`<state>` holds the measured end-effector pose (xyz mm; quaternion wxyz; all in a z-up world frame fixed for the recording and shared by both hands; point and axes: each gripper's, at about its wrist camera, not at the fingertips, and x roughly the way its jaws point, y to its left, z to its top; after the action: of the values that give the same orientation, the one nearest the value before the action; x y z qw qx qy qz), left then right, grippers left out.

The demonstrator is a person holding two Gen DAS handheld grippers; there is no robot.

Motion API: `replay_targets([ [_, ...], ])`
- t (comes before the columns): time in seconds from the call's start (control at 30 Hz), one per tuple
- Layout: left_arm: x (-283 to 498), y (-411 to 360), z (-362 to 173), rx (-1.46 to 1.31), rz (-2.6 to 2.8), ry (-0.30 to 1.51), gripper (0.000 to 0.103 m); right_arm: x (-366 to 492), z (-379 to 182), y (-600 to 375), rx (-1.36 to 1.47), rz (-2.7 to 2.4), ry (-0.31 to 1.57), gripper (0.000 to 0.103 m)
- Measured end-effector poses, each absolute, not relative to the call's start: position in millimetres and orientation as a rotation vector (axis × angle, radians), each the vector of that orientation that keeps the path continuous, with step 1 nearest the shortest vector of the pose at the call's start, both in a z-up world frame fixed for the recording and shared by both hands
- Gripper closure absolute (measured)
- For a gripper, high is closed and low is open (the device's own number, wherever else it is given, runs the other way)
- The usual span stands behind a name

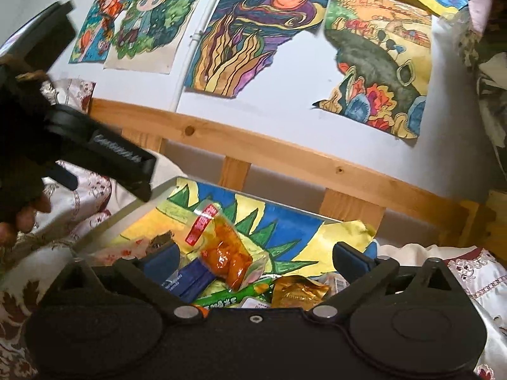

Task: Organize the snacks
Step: 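Open both grippers and withdraw them up from the tray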

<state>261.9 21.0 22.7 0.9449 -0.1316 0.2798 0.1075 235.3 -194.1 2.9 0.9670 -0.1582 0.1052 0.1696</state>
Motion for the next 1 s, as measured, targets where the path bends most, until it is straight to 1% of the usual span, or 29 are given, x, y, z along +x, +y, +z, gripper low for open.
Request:
replay_targets([
  [0.47,221.1,23.9,30.3,-0.267,0.252,0.561,0.001,218.1,17.2,-198.4,-0.241,0.324,0.227,0.001],
  [1.0,204.7,16.3,34.1,-0.213,0.261,0.554,0.001,209.0,26.9,-205.1,-0.203,0.31,0.22,0.001],
])
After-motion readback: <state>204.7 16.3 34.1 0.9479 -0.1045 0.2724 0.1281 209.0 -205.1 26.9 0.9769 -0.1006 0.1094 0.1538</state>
